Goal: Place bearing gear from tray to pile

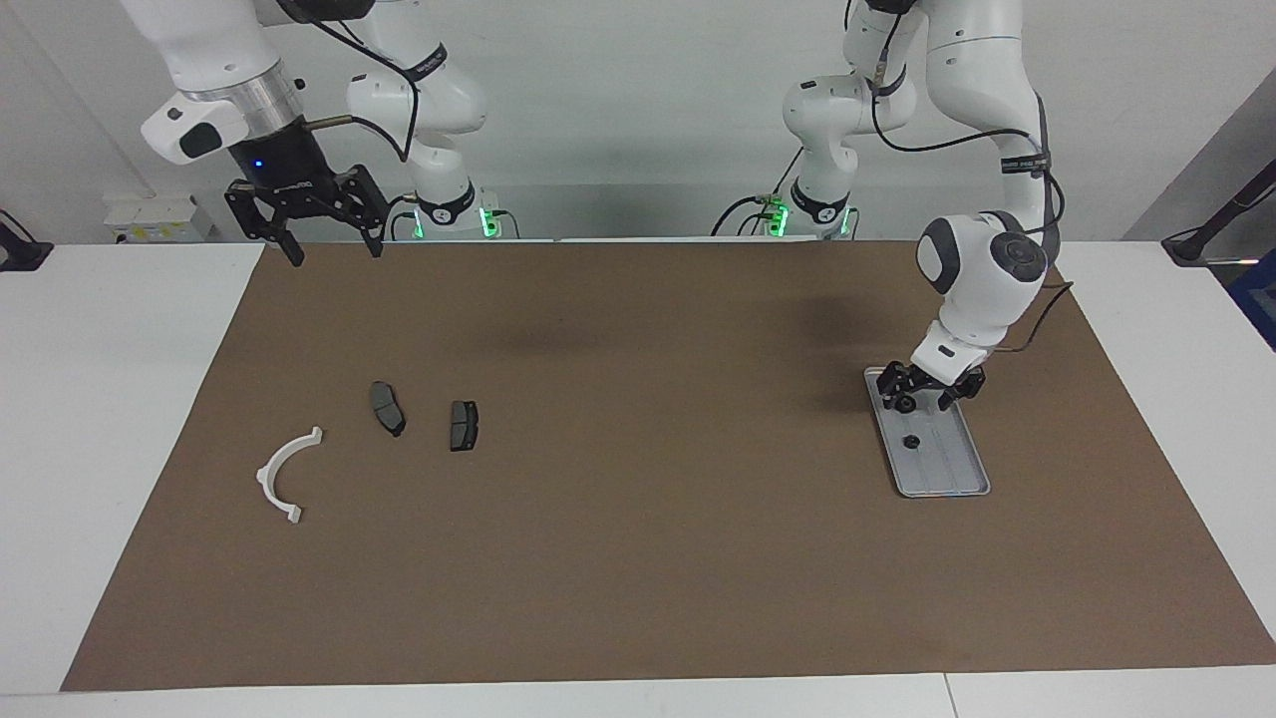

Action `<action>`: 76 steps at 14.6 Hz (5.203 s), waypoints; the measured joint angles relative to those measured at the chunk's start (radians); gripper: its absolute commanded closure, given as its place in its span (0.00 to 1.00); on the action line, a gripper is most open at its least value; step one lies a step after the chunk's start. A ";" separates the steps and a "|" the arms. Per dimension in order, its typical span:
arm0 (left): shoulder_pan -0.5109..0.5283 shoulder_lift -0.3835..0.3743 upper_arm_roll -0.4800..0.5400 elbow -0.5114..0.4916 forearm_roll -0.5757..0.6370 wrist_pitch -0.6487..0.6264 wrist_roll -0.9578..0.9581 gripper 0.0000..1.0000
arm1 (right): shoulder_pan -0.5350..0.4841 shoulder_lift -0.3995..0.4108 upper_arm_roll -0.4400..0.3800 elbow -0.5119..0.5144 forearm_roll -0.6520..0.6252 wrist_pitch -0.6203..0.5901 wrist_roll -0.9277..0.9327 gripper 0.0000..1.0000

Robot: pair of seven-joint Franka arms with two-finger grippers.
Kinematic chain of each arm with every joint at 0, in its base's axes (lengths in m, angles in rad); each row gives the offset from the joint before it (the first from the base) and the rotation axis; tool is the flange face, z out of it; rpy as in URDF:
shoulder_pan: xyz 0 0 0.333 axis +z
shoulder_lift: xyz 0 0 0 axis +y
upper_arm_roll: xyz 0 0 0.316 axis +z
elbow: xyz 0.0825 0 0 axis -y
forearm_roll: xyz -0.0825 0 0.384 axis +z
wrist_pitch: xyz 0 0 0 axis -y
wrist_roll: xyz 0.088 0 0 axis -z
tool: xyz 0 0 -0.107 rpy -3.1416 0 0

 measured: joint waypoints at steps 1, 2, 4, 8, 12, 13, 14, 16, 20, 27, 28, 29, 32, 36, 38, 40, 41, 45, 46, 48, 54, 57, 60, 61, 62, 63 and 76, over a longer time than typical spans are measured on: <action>0.000 0.002 0.000 0.000 0.000 0.003 0.000 0.05 | 0.000 0.000 -0.001 0.000 0.000 0.000 0.000 0.00; 0.000 0.005 0.000 0.000 0.000 0.006 0.000 0.10 | 0.001 0.000 0.000 0.000 0.000 0.000 0.000 0.00; 0.000 0.010 0.000 0.000 0.000 0.011 0.000 0.39 | 0.001 0.000 0.000 0.000 0.000 -0.022 -0.010 0.00; 0.000 0.011 0.000 0.000 0.000 0.010 0.000 1.00 | 0.002 -0.001 0.002 0.000 0.000 -0.044 -0.044 0.00; 0.002 0.011 0.006 0.057 0.008 -0.083 0.000 1.00 | 0.003 -0.006 0.008 0.000 0.000 -0.044 -0.044 0.00; 0.003 0.011 0.009 0.109 0.014 -0.153 0.000 1.00 | 0.003 -0.007 0.009 0.000 0.000 -0.044 -0.044 0.00; 0.003 0.010 0.012 0.169 0.018 -0.225 0.000 1.00 | 0.003 -0.008 0.009 0.000 0.000 -0.044 -0.044 0.00; 0.002 0.008 0.012 0.257 0.021 -0.313 -0.024 1.00 | 0.003 -0.008 0.010 0.000 0.000 -0.044 -0.045 0.00; -0.105 0.012 -0.001 0.271 0.024 -0.291 -0.382 1.00 | 0.004 -0.008 0.014 0.000 0.000 -0.044 -0.045 0.00; -0.438 0.058 -0.009 0.273 0.159 -0.220 -1.027 1.00 | 0.014 -0.008 0.015 -0.001 0.000 -0.044 -0.045 0.00; -0.479 0.087 -0.009 0.284 0.175 -0.205 -1.106 1.00 | 0.016 -0.008 0.015 -0.001 0.000 -0.044 -0.045 0.00; -0.516 0.123 -0.009 0.309 0.190 -0.192 -1.180 1.00 | 0.020 -0.008 0.015 -0.001 0.000 -0.044 -0.045 0.00; -0.593 0.242 -0.008 0.444 0.199 -0.178 -1.303 1.00 | 0.037 -0.009 0.016 -0.021 0.000 -0.036 -0.038 0.00; -0.608 0.290 -0.006 0.486 0.203 -0.155 -1.322 1.00 | 0.063 -0.016 0.016 -0.130 0.000 0.058 -0.017 0.00; -0.619 0.296 -0.006 0.457 0.206 -0.130 -1.332 1.00 | 0.068 -0.015 0.016 -0.181 0.000 0.106 -0.014 0.00; -0.630 0.299 -0.006 0.435 0.213 -0.117 -1.344 1.00 | 0.069 -0.010 0.016 -0.226 -0.002 0.151 -0.013 0.00; -0.631 0.299 -0.006 0.432 0.216 -0.116 -1.345 1.00 | 0.070 -0.005 0.016 -0.245 -0.004 0.178 -0.010 0.00; -0.629 0.299 0.004 0.431 0.224 -0.102 -1.345 0.00 | 0.092 0.042 0.016 -0.283 -0.017 0.265 0.081 0.00; -0.628 0.299 0.006 0.431 0.225 -0.099 -1.345 0.00 | 0.100 0.053 0.016 -0.284 -0.021 0.283 0.102 0.00; -0.625 0.298 0.011 0.437 0.226 -0.096 -1.345 0.00 | 0.125 0.077 0.016 -0.286 -0.036 0.318 0.156 0.00; -0.475 0.215 0.020 0.484 0.230 -0.202 -1.086 0.00 | 0.218 0.210 0.016 -0.293 -0.050 0.472 0.313 0.00; -0.369 0.158 0.020 0.472 0.230 -0.303 -0.843 0.00 | 0.276 0.261 0.016 -0.293 -0.051 0.521 0.392 0.00; -0.281 0.143 0.018 0.431 0.223 -0.320 -0.649 0.00 | 0.323 0.288 0.017 -0.290 -0.088 0.555 0.536 0.00; -0.242 0.141 0.018 0.414 0.207 -0.320 -0.566 0.00 | 0.334 0.298 0.017 -0.288 -0.100 0.560 0.598 0.00; -0.199 0.139 0.019 0.398 0.184 -0.318 -0.475 0.00 | 0.341 0.309 0.017 -0.285 -0.104 0.567 0.657 0.00; -0.154 0.135 0.019 0.377 0.162 -0.300 -0.387 0.00 | 0.345 0.318 0.017 -0.283 -0.106 0.578 0.707 0.01; -0.049 0.133 0.014 0.237 0.109 -0.101 -0.185 0.00 | 0.566 0.608 0.016 0.069 -0.218 0.458 1.065 0.00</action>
